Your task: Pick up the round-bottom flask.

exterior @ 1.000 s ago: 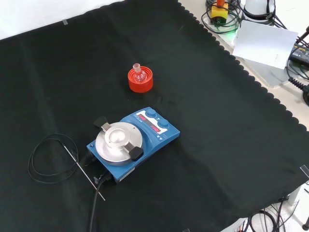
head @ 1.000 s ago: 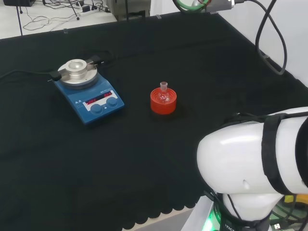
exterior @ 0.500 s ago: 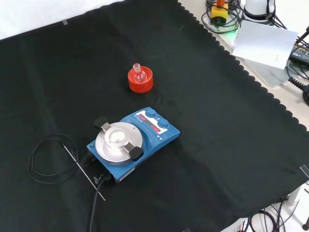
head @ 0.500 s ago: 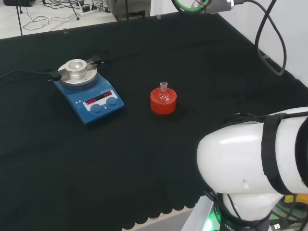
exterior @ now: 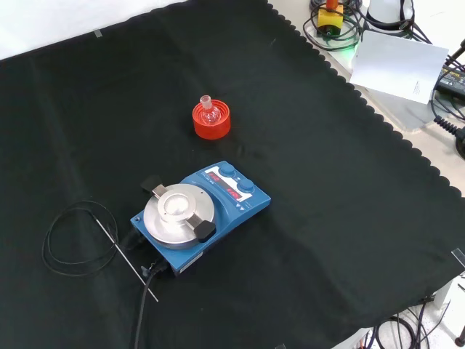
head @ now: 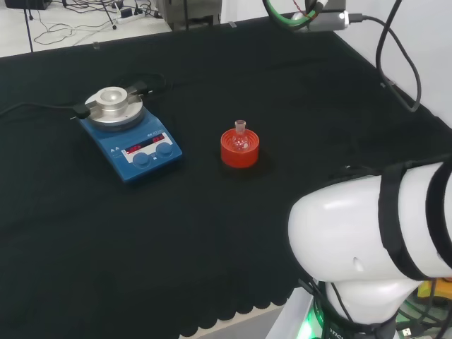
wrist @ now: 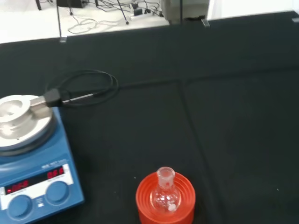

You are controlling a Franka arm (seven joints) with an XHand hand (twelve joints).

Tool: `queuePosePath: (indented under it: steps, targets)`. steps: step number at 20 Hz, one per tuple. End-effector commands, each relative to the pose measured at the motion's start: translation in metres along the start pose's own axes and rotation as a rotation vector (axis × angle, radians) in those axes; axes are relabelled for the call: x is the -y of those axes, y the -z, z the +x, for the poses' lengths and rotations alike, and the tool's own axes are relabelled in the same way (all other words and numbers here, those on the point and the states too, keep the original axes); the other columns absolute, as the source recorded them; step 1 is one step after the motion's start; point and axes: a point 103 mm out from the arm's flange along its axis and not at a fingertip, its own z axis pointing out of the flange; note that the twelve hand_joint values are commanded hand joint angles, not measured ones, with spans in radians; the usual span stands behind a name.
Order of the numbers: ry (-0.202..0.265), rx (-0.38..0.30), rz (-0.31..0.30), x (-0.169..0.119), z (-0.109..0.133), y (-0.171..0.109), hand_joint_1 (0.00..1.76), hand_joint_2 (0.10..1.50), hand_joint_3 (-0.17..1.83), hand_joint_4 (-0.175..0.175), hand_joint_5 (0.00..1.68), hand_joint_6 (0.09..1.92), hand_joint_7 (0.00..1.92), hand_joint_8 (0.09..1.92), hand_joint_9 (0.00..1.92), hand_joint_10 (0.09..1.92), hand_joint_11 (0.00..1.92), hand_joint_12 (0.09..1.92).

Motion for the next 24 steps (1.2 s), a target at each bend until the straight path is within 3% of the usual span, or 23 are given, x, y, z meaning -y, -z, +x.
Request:
queuePosePath:
  steps: [1, 5, 9, 17, 20, 24]
  targets:
    - [-0.039, -0.041, 0.025, -0.046, -0.034, -0.047, 0.15, 1.29, 0.27, -0.021, 0.38, 0.23, 0.07, 0.55, 0.2, 0.66, 0.0, 1.29]
    - [-0.028, -0.081, 0.021, -0.084, -0.042, -0.08, 0.27, 1.25, 0.24, -0.023, 0.41, 0.23, 0.09, 0.56, 0.22, 0.67, 0.0, 1.35]
    - [-0.048, -0.123, 0.029, -0.114, -0.046, -0.114, 0.41, 1.17, 0.21, -0.023, 0.43, 0.23, 0.11, 0.57, 0.26, 0.68, 0.0, 1.4]
    - [-0.026, -0.115, 0.069, -0.139, -0.045, -0.183, 0.62, 1.03, 0.18, -0.024, 0.47, 0.23, 0.15, 0.59, 0.32, 0.69, 0.01, 1.42]
    - [-0.023, -0.118, 0.096, -0.143, -0.037, -0.206, 0.78, 0.87, 0.31, -0.019, 0.51, 0.19, 0.15, 0.6, 0.35, 0.68, 0.05, 1.42]
    - [-0.015, -0.132, 0.123, -0.143, -0.03, -0.23, 0.83, 0.73, 0.53, -0.017, 0.54, 0.17, 0.15, 0.61, 0.37, 0.67, 0.06, 1.42]
